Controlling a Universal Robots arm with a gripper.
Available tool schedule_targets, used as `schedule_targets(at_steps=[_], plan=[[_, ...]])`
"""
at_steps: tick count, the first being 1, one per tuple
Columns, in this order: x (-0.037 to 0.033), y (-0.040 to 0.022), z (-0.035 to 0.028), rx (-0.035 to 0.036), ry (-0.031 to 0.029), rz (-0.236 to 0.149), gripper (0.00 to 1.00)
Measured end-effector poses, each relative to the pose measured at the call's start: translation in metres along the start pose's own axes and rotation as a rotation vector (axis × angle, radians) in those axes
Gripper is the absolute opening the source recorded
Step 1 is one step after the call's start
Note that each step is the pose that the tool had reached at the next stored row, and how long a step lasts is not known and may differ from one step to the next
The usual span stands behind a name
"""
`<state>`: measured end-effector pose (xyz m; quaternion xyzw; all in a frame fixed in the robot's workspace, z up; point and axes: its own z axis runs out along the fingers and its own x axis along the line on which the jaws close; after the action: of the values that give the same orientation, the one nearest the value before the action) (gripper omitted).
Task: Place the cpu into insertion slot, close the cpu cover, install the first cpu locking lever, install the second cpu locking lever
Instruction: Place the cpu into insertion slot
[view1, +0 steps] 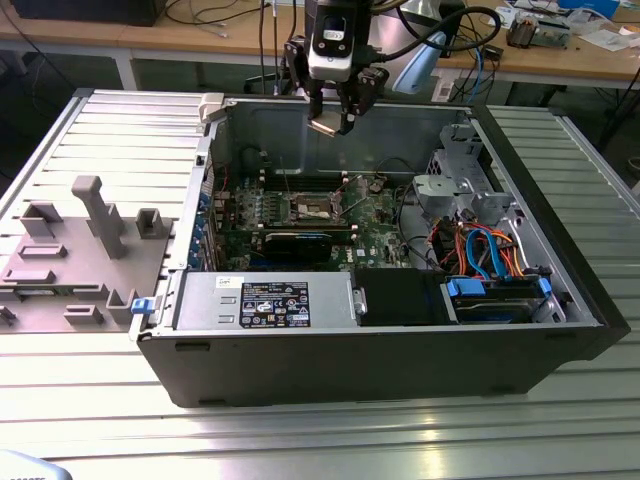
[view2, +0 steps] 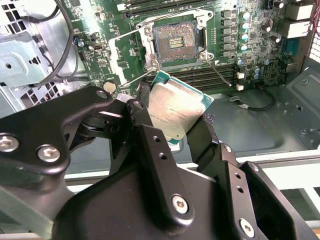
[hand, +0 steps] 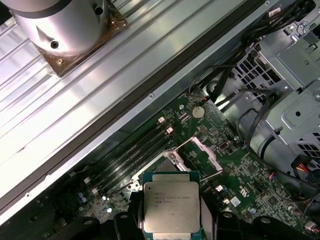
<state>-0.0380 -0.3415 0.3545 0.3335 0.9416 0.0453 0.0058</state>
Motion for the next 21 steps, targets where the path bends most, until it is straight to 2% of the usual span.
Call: schedule_targets(at_steps=[21], plan=[[-0.0002, -0.0002, 0.0, -0.0007, -0.0031, 0.034, 0.55]])
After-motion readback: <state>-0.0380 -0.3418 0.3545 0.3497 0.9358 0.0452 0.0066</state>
